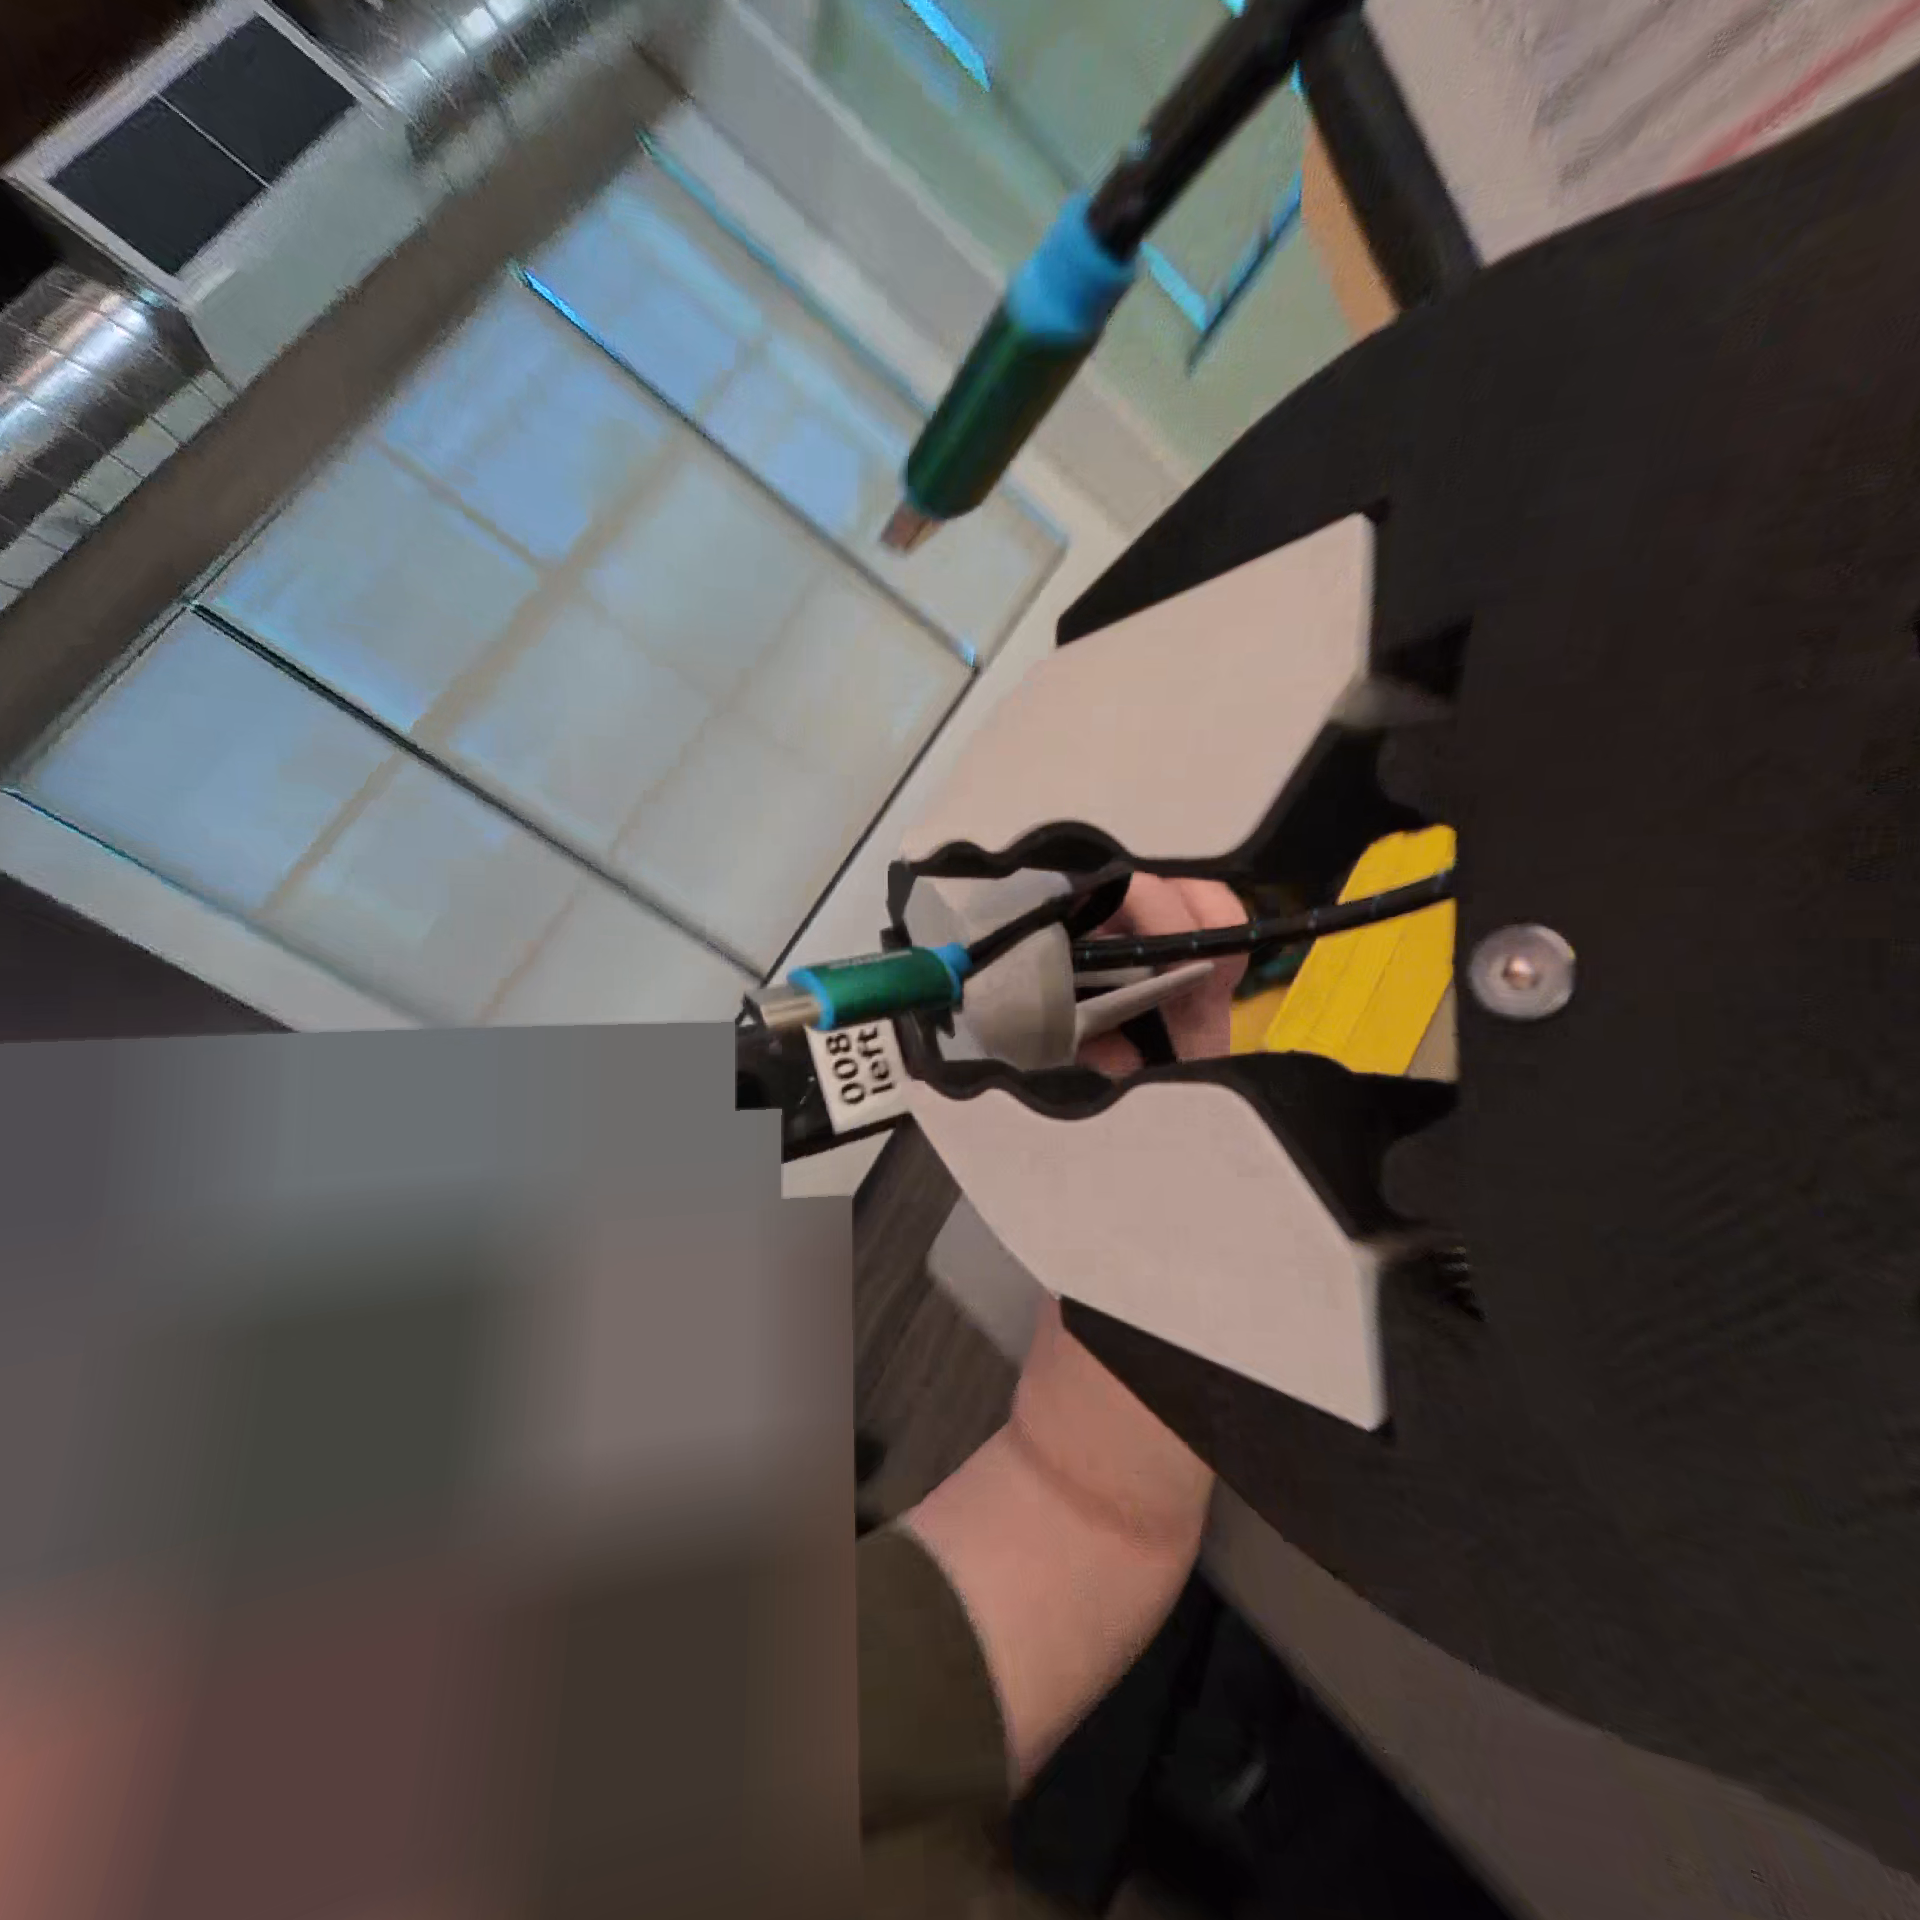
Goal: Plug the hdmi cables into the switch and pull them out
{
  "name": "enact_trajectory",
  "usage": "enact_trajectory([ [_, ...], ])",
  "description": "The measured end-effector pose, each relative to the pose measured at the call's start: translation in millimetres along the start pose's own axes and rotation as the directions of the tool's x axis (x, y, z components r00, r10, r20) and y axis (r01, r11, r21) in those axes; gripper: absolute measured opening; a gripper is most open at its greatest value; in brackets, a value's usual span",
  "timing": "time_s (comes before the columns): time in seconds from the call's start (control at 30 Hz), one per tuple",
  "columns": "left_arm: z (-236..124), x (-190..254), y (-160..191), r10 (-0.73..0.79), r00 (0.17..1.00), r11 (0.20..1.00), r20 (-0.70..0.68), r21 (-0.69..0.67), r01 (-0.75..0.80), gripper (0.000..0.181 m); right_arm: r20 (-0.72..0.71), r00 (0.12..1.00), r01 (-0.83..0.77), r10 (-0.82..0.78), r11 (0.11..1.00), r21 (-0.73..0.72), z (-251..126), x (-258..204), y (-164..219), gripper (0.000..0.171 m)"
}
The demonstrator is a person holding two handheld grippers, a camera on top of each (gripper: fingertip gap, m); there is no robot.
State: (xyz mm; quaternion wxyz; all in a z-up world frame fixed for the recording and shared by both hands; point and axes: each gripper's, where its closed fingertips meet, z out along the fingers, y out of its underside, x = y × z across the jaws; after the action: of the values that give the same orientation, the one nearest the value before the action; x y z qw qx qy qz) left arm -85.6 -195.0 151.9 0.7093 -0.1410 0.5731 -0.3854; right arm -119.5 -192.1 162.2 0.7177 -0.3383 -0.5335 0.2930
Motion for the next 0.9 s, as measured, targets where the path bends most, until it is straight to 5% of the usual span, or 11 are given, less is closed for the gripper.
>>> enact_trajectory([
  [0.1, -1.1, -1.5, -0.8, 0.004, 1.000, 1.000, 0.009, 0.007, -0.004, 0.000, -0.039, 0.995, 0.095, -0.096, 0.995, -0.011, 1.1, -2.1, -4.8, 0.028],
  [0.33, -5.3, -7.0, -5.2, 0.074, 0.996, 0.997, 0.049, -0.011, -0.074, 0.000, -0.120, 0.975, -0.177, 0.187, 0.981, 0.082, -11.0, 31.1, -10.4, 0.024],
  [0.5, -8.3, -12.8, -3.9, 0.155, 0.985, 0.986, 0.079, -0.070, -0.150, 0.000, -0.170, 0.963, -0.192, 0.208, 0.975, 0.109, -24.6, 46.1, -15.4, 0.018],
  [0.73, -10.0, -18.3, 1.5, 0.118, 0.991, 0.985, 0.068, -0.131, -0.109, 0.000, -0.327, 0.923, 0.179, -0.203, 0.979, -0.101, -36.5, 52.5, -22.1, 0.019],
  [0.9, -15.4, -22.4, 13.6, -0.073, 0.997, 0.958, 0.012, -0.278, 0.074, 0.000, -0.302, 0.713, 0.463, -0.633, 0.748, -0.475, -55.8, 63.6, -14.2, 0.034],
])
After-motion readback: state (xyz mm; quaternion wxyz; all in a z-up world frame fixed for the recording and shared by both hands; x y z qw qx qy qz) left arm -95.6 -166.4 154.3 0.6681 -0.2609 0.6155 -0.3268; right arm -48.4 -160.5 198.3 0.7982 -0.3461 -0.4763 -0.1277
